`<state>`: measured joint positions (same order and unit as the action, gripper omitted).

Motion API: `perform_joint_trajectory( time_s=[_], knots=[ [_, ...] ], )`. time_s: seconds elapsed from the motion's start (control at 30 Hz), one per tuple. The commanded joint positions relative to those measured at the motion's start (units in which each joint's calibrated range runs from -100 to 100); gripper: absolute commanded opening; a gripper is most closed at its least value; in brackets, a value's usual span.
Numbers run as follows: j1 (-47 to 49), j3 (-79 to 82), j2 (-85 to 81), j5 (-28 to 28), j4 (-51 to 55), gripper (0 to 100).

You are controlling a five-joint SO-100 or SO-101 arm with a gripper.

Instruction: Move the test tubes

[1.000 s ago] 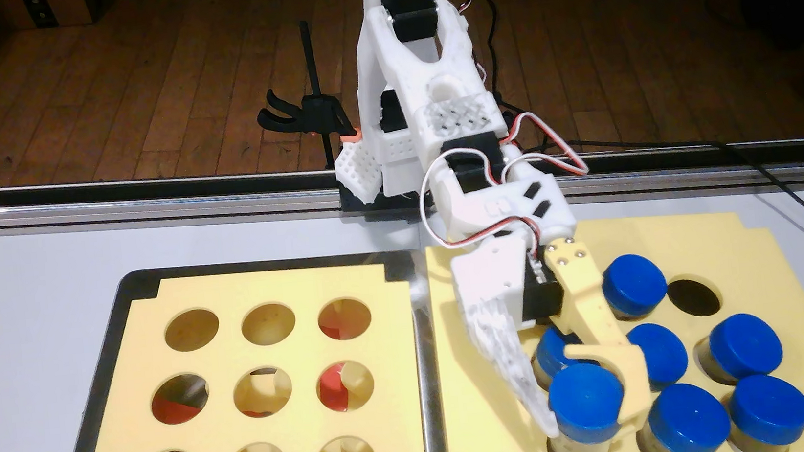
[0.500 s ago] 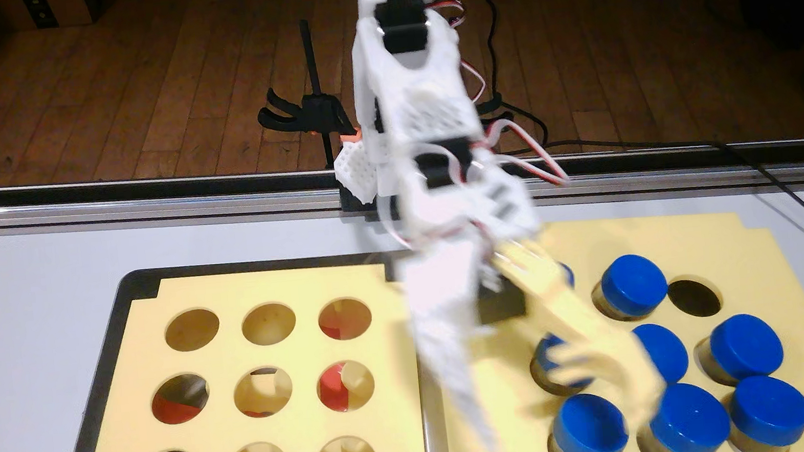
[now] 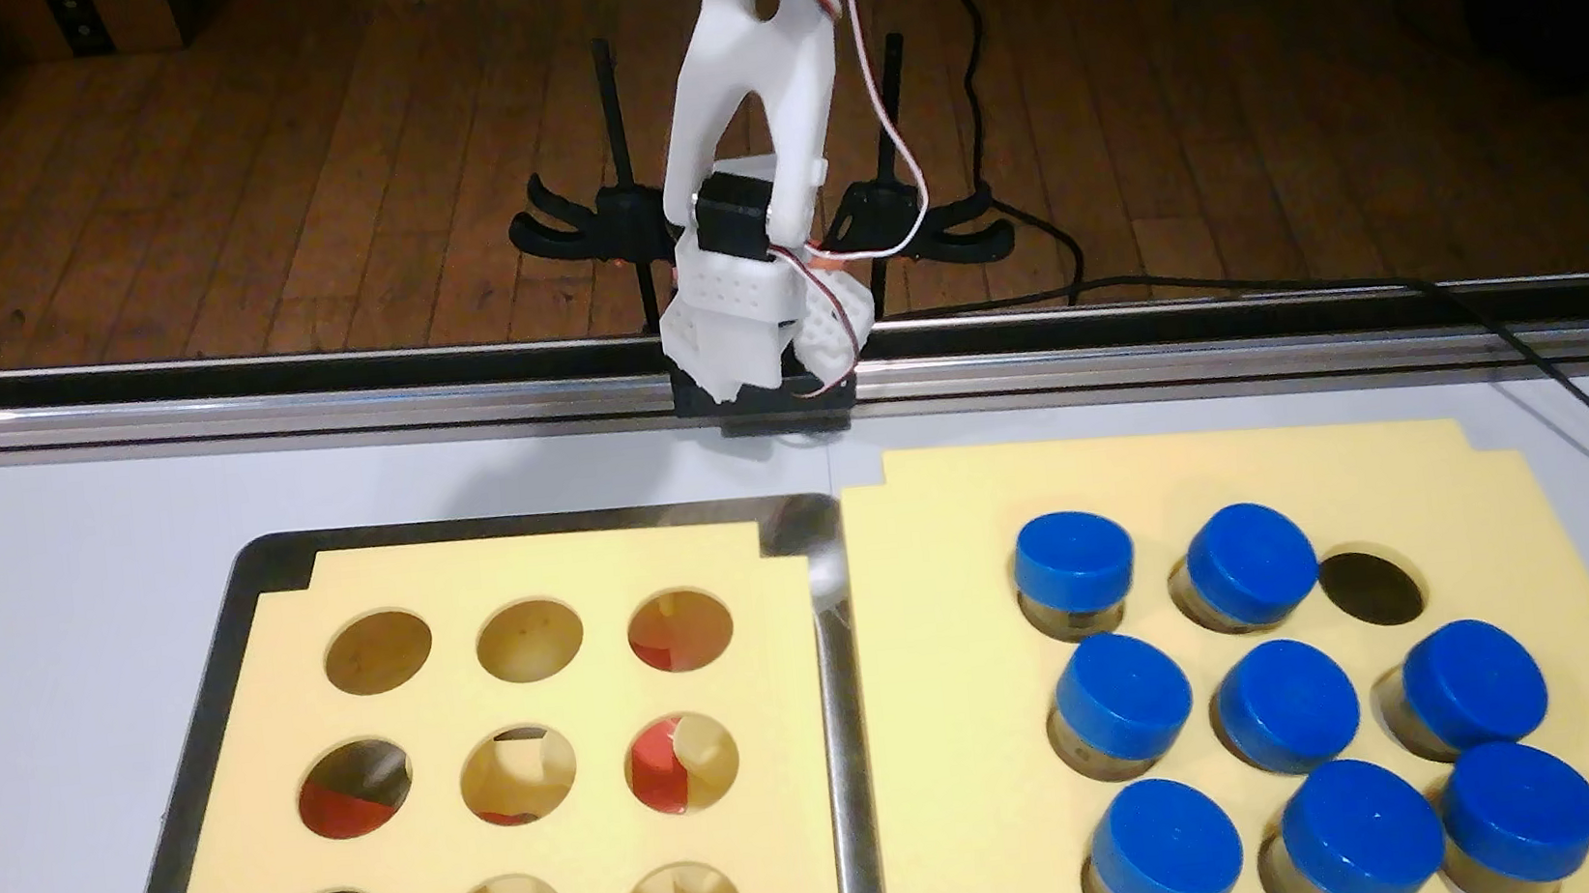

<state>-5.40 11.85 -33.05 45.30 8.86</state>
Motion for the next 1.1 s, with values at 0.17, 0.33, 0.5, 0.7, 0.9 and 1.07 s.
perform_joint_trajectory(
  time_s=[0.17, 0.33, 0.5, 0.7, 0.9, 1.07],
  knots=[
    [5.88, 28.87, -33.95, 0.04, -0.71, 2],
    [13.52, 51.29, -53.49, 0.04, -0.71, 2],
    [19.67, 72.17, -66.69, 0.04, -0.71, 2],
    [16.33, 87.97, -66.08, -0.32, 5.66, 2],
    [15.07, 88.15, -66.17, 0.04, 55.25, 2],
    [16.04, 88.15, -66.08, -0.32, 80.14, 2]
  ],
)
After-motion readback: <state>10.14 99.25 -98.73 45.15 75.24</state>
